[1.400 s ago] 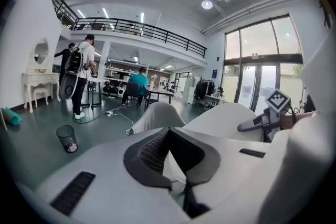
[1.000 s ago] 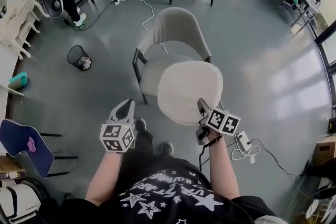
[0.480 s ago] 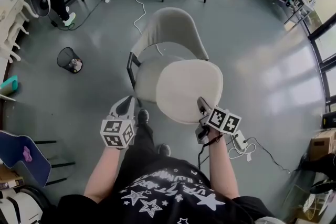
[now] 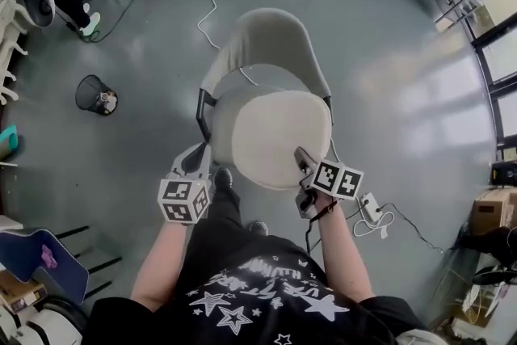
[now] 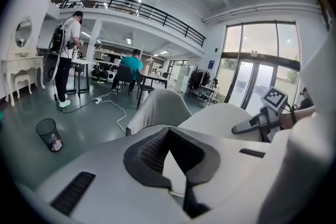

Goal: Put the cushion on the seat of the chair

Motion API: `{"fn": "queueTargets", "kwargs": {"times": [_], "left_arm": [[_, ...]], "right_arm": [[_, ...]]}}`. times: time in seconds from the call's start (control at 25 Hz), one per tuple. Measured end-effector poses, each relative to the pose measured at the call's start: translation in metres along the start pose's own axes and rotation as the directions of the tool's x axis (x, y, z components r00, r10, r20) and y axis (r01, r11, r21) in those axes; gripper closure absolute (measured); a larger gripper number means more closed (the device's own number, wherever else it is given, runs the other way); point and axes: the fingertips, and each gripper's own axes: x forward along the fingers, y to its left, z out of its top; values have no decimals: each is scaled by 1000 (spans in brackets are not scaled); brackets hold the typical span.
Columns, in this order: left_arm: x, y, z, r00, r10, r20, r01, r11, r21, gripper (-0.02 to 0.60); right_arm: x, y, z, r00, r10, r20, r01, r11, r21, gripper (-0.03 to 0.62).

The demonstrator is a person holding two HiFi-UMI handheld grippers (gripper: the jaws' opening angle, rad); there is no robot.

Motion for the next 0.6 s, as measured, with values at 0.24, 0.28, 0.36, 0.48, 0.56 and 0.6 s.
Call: {"fn": "queueTargets", "kwargs": {"times": [0.24,0.28,0.36,0.48,0.56,0.6], "left_arm": [[35,44,2,998,-6,-56,6,1000,-10,575],[38,52,0,998,-10,-67,9,1000,-16,575],[45,68,-3,996,-18,-92,16,1000,-23,575],[55,87,-10,990,-32,-139,27,999,-34,575],[62,97,-14,985,-46,-168,41,999,-35,575],[66,101,-16,982,-55,-180,50,998,-33,575]], "right_arm": [[57,12,11,997,-48,-66,49,998,27,537],[66,15,10,996,-57,-73,59,998,35,537],[83,19,8,995,-63,-77,68,996,58,537],[102,26,4,995,-52,-83,59,994,88,537],[112,30,3,995,-46,-90,54,995,85,537],[117,31,3,995,-46,-92,53,995,79,537]]}}
